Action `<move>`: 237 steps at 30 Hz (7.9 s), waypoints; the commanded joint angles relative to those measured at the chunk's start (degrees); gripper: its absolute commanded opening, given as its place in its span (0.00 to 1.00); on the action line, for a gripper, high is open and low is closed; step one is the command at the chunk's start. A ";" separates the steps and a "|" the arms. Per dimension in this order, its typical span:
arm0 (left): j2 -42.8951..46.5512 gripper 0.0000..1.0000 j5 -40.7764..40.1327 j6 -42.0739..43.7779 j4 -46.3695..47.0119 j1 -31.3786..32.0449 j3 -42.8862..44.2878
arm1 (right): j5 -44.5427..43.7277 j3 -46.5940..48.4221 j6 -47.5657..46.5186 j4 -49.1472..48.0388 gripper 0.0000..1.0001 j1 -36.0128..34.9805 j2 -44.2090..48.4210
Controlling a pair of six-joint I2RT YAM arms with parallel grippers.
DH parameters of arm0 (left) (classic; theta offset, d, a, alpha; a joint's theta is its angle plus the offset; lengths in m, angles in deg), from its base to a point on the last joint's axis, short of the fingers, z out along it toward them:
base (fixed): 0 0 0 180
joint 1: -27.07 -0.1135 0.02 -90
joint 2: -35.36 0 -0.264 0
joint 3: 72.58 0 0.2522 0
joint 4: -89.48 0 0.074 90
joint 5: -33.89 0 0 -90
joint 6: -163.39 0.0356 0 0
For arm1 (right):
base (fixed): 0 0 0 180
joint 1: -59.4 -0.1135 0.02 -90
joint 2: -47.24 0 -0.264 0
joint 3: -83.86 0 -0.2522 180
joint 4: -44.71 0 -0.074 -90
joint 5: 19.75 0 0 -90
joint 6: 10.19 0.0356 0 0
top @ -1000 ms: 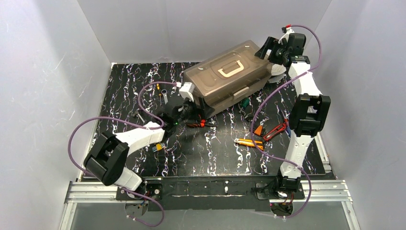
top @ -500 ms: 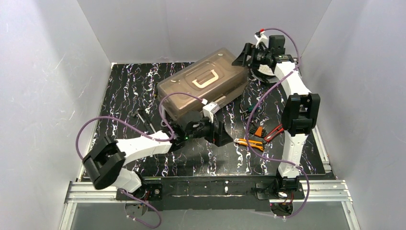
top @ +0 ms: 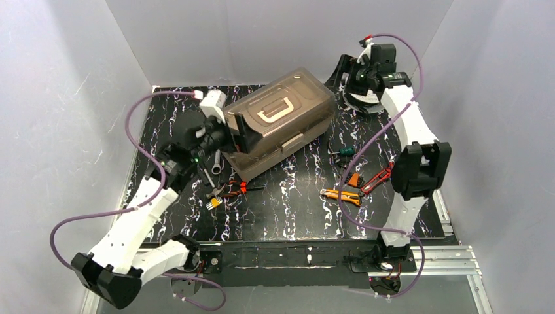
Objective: Pack the tool kit
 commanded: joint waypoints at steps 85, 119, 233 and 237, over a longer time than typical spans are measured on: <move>-4.23 0.64 -19.20 -53.14 -19.92 -11.83 -24.60 | -26.31 -50.75 16.88 -21.20 0.98 -9.46 39.68; -15.51 0.00 -32.43 -50.73 -25.10 -14.56 -19.16 | -26.42 -52.06 16.27 -20.86 0.98 -9.37 42.20; -38.84 0.91 12.82 -3.06 -5.53 -4.11 18.90 | 12.71 -62.53 30.01 -45.09 0.83 3.07 26.38; -35.26 0.91 12.56 -3.44 -5.57 -4.11 15.59 | 5.26 -59.13 23.30 -32.17 0.81 3.04 29.50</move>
